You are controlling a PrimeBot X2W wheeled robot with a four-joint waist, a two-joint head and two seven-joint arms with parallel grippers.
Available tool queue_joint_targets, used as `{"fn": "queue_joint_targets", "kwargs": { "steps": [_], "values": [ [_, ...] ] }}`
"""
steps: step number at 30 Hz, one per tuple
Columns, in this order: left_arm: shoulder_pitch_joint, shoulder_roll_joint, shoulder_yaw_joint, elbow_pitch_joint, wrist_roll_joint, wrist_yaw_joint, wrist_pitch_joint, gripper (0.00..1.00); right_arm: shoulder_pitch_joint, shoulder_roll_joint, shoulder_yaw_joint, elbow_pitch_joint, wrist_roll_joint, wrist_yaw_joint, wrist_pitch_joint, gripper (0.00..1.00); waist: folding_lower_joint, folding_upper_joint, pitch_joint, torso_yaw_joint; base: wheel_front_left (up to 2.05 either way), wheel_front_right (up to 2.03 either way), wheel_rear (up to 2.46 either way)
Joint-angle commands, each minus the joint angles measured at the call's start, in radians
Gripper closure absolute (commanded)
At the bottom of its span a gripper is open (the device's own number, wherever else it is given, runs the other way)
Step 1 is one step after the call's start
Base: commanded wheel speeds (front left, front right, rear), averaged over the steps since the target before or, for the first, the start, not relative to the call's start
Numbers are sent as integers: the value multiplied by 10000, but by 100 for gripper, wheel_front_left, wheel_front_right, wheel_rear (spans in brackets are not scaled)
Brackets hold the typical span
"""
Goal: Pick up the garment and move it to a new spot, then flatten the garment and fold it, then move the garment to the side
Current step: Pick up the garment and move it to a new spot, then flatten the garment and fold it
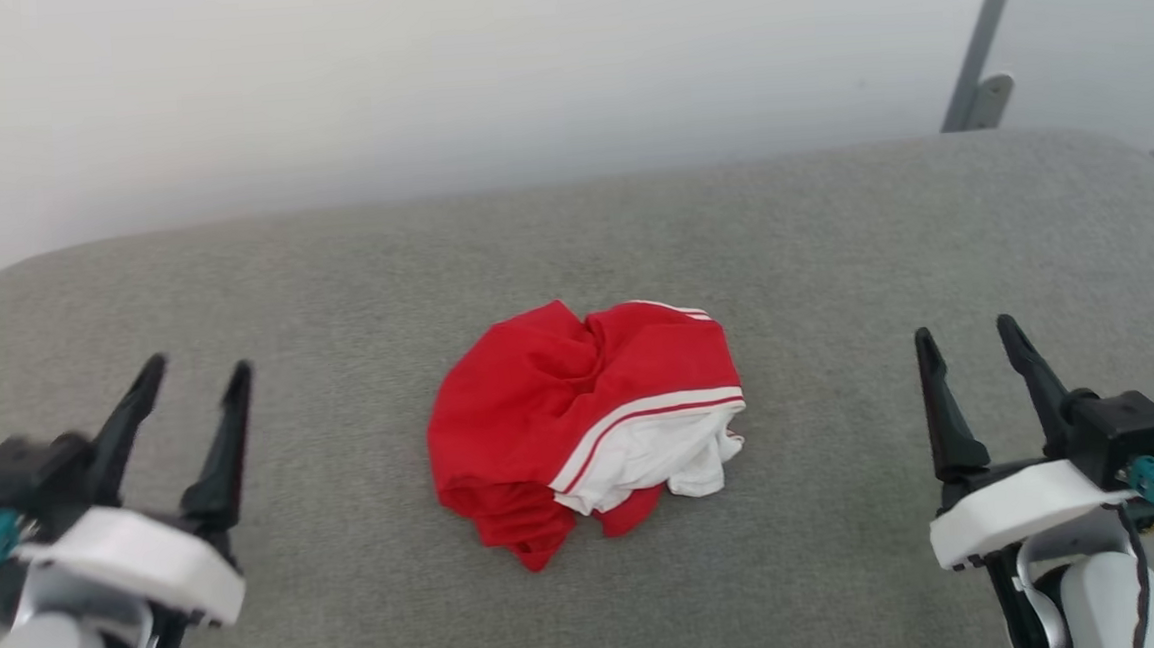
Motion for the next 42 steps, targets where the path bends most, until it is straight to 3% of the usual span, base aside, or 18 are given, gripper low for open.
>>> {"fn": "queue_joint_targets", "kwargs": {
  "steps": [1,6,10,18,28,34,42],
  "values": [
    [467,17,287,-205,69,193,-104,0,124,-14,-74,-70,-55,-3,33,0,-1,0,-128,179,0,0,0],
    [1755,-286,1543,-815,441,489,-160,0,310,-25,-230,-188,-80,-3,71,0,-1,0,-245,413,0,0,0],
    [2793,-817,2642,-1137,992,260,-164,0,451,-11,-308,-222,-87,-3,81,0,-1,0,-328,539,0,0,0],
    [4055,-2195,4293,-1016,2023,-967,-163,0,643,33,-361,-267,-59,-3,36,0,-1,0,-425,731,0,0,0],
    [4529,-3824,5582,-367,3263,-2346,-164,0,747,65,-202,-161,29,-3,-72,0,-1,0,-491,824,0,0,0],
    [4511,-4403,5998,7,3802,-2755,-164,0,811,71,-139,-143,3,-3,-125,0,-1,0,-561,852,0,0,0],
    [4394,-4720,6223,180,4132,-2969,-163,0,920,77,-116,-116,-55,-3,-262,0,-1,0,-601,815,0,0,0]
  ]
}}
